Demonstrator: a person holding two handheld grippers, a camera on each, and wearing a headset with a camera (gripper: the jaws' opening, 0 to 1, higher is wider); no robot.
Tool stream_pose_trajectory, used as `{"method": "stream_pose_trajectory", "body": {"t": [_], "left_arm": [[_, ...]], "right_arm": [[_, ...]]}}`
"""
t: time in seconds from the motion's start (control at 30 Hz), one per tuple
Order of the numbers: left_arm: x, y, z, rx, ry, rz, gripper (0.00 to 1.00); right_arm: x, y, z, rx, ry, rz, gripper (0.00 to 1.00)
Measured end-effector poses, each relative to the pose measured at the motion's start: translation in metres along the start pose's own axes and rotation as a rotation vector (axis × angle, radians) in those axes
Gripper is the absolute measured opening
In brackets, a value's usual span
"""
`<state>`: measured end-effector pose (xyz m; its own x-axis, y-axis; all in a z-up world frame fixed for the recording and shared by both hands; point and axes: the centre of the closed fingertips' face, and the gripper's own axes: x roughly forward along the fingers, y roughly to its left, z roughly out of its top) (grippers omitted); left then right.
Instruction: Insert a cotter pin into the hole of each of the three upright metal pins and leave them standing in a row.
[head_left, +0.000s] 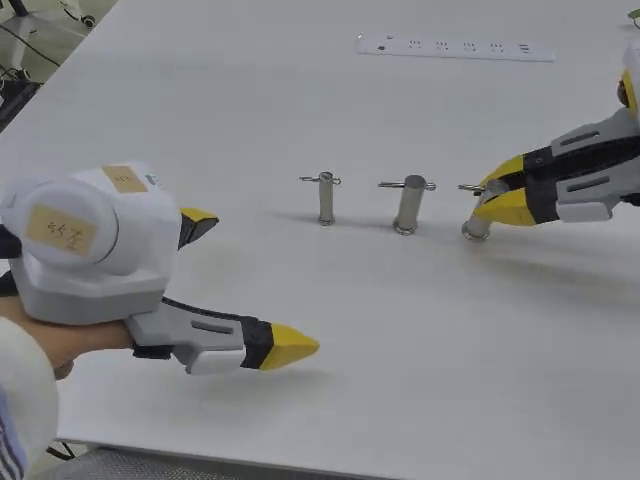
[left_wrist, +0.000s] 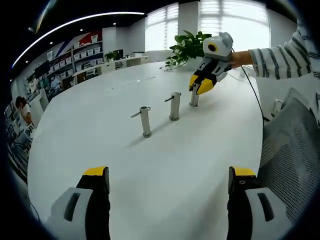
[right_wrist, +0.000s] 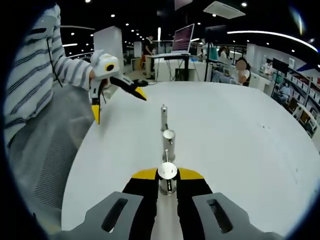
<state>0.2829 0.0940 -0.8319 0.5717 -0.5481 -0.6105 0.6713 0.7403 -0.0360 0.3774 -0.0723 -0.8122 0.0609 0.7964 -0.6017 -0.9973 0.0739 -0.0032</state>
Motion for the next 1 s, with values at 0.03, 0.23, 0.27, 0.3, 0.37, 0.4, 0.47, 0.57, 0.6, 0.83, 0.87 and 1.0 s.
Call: {"method": "stream_pose_trajectory", "body": {"t": [0.03,0.23,0.27,0.3,0.37,0.4,0.47,0.57,0.6,0.83,0.87,1.0], "left_arm": [[0.000,0.000,-0.001,-0.001,0.002,0.000,0.99],[-0.002,-0.001,-0.005,-0.019,0.021,-0.002,1.00],[-0.002,-0.001,-0.005,-0.018,0.019,0.000,1.00],[-0.002,-0.001,-0.005,-0.016,0.017,0.001,1.00],[-0.002,-0.001,-0.005,-0.022,0.019,-0.001,1.00],[-0.003,-0.002,-0.005,-0.030,0.020,-0.004,1.00],[-0.003,-0.004,-0.005,-0.055,0.024,-0.011,1.00],[-0.003,-0.004,-0.004,-0.052,0.018,-0.012,1.00],[-0.004,-0.005,-0.003,-0.048,0.017,-0.013,1.00],[-0.004,-0.005,-0.005,-0.051,0.026,-0.013,1.00],[-0.004,-0.005,-0.004,-0.051,0.024,-0.012,1.00],[-0.005,-0.006,-0.003,-0.051,0.022,-0.015,1.00]], "right_arm": [[0.000,-0.001,0.000,0.001,0.004,0.001,0.13],[0.001,-0.004,-0.005,0.009,0.018,0.011,0.13],[0.001,-0.004,-0.006,0.009,0.018,0.013,0.13],[0.001,-0.005,-0.007,0.012,0.016,0.017,0.13],[0.001,-0.005,-0.009,0.014,0.011,0.024,0.13],[0.002,-0.005,-0.009,0.018,0.007,0.026,0.13],[0.002,-0.004,-0.011,0.030,0.003,0.027,0.13],[0.002,-0.003,-0.015,0.028,0.019,0.029,0.13],[0.002,-0.003,-0.014,0.030,0.013,0.028,0.13],[-0.001,0.000,-0.014,0.039,-0.016,0.026,0.14],[-0.001,0.001,-0.014,0.037,-0.015,0.026,0.14],[-0.001,0.001,-0.013,0.033,-0.014,0.015,0.15]]}}
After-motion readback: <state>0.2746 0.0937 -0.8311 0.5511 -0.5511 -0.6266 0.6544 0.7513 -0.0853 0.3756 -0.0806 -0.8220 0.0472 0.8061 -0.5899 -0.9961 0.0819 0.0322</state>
